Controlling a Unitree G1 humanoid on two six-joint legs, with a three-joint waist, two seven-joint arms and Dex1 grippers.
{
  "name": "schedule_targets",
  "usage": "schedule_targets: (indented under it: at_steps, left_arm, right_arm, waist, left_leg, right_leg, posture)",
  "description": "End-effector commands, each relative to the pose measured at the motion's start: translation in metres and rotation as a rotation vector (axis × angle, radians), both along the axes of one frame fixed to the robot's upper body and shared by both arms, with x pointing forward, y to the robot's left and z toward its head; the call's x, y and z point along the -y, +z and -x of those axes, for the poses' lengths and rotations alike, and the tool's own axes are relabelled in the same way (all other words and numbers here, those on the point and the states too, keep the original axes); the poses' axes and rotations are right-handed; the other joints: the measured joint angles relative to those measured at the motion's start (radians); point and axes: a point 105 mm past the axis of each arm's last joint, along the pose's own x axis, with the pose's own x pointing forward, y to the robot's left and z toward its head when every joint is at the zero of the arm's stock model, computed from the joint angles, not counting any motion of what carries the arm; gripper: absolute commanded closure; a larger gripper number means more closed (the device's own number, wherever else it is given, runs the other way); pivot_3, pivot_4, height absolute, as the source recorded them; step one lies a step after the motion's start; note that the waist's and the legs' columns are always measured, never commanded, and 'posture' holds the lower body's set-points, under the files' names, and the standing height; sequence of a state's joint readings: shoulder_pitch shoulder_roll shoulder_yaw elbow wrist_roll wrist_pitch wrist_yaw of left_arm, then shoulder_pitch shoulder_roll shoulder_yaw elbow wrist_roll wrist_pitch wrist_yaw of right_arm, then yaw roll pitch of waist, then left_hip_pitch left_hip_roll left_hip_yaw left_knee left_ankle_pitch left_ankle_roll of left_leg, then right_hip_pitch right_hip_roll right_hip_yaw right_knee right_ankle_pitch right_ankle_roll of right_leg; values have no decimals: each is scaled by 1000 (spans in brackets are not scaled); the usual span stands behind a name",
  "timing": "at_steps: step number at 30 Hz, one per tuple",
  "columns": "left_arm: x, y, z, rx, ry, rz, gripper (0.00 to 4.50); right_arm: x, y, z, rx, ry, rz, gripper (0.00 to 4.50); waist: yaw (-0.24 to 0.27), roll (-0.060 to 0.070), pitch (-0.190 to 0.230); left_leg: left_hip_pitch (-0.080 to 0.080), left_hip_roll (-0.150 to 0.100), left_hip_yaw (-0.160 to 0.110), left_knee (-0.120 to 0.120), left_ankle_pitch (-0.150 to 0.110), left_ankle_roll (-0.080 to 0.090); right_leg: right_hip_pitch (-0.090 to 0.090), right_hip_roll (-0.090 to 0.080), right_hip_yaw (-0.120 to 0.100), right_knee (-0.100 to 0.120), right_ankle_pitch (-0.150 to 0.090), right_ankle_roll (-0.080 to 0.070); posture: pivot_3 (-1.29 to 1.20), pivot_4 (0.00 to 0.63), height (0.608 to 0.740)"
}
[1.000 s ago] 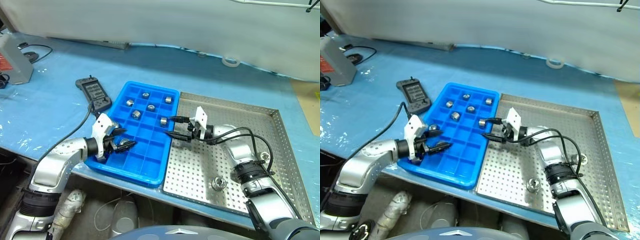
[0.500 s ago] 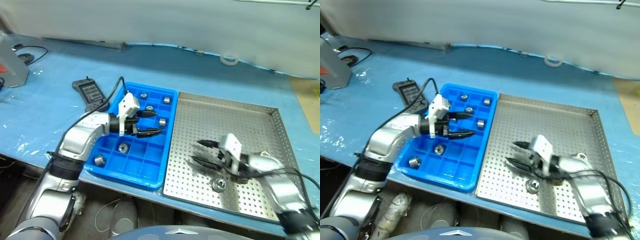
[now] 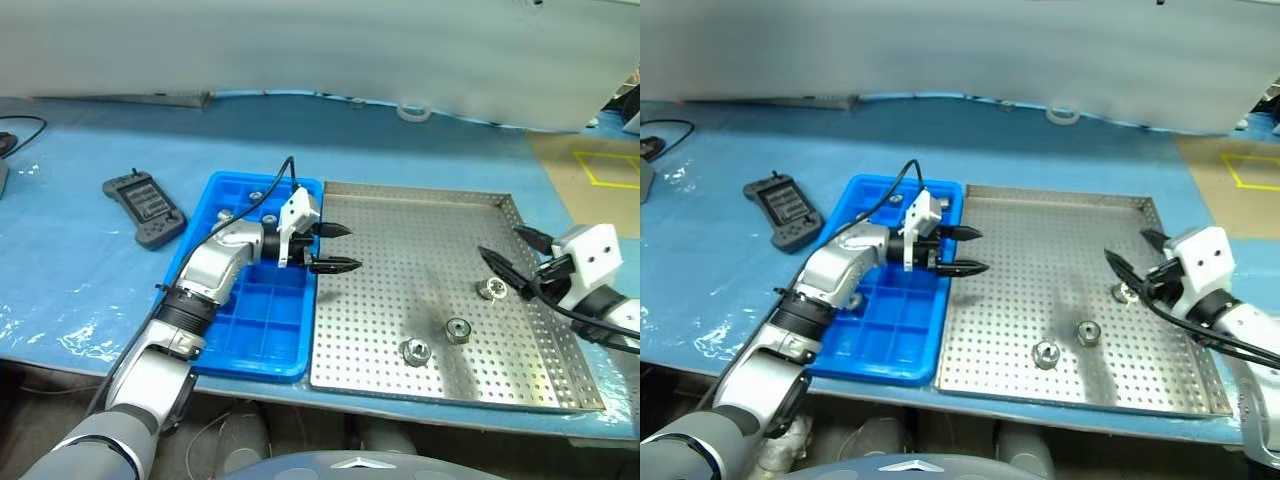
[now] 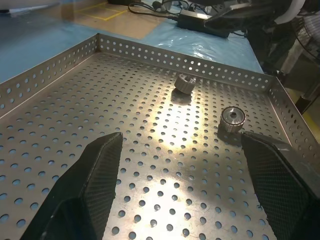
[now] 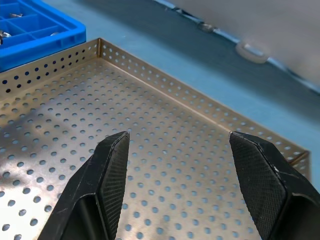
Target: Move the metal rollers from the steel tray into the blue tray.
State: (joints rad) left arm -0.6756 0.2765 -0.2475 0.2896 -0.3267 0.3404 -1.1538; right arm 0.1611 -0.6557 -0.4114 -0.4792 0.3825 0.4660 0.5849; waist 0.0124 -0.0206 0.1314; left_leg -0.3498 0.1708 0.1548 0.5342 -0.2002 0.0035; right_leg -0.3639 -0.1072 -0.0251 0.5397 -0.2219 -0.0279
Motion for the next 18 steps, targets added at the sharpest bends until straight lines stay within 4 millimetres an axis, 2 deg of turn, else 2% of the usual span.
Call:
schedule_targets:
  at_steps: [1,5,8,11,16,18]
  left_arm:
    - [4,13,0,60,-27,12,551]
    - [3,14,1,64,-21,10,551]
    - [1,14,1,64,-14,6,551]
    - [0,14,2,63,-10,3,551]
    - [0,12,2,61,-3,0,551]
    - [0,10,1,61,2,-7,551]
  right_arm:
    - [9,-3,-12,31,-86,33,1187]
    - [27,-13,-20,35,-181,56,1187]
    - [37,-24,-15,-10,-195,17,1187]
    - [46,-43,-8,-81,-207,-20,1187]
    - [40,-63,-3,-141,-169,-39,1187]
    - [45,-68,-4,-145,-198,-51,1187]
  waist:
    - [0,0,0]
    - [2,0,0]
    - [2,0,0]
    - [2,0,0]
    - [-1,1,0]
    - [-1,2,0]
  left_leg:
    - [-1,0,0,1,0,0]
    - [-1,-4,3,3,-3,4]
    - [-1,-4,4,3,-4,6]
    - [0,-3,5,4,-5,7]
    - [1,-2,10,4,-5,7]
    - [1,-2,11,4,-5,7]
  right_leg:
    - [0,0,0,0,0,0]
    - [1,-3,2,-1,0,0]
    - [1,-4,3,-2,0,-1]
    - [2,-4,2,-1,0,0]
    - [1,-3,3,-1,0,0]
    - [1,-3,3,-1,0,0]
  posture:
    - [-240,150,740]
    - [-222,150,740]
    - [-222,150,740]
    - [-216,150,740]
    - [-218,150,740]
    - [-225,150,740]
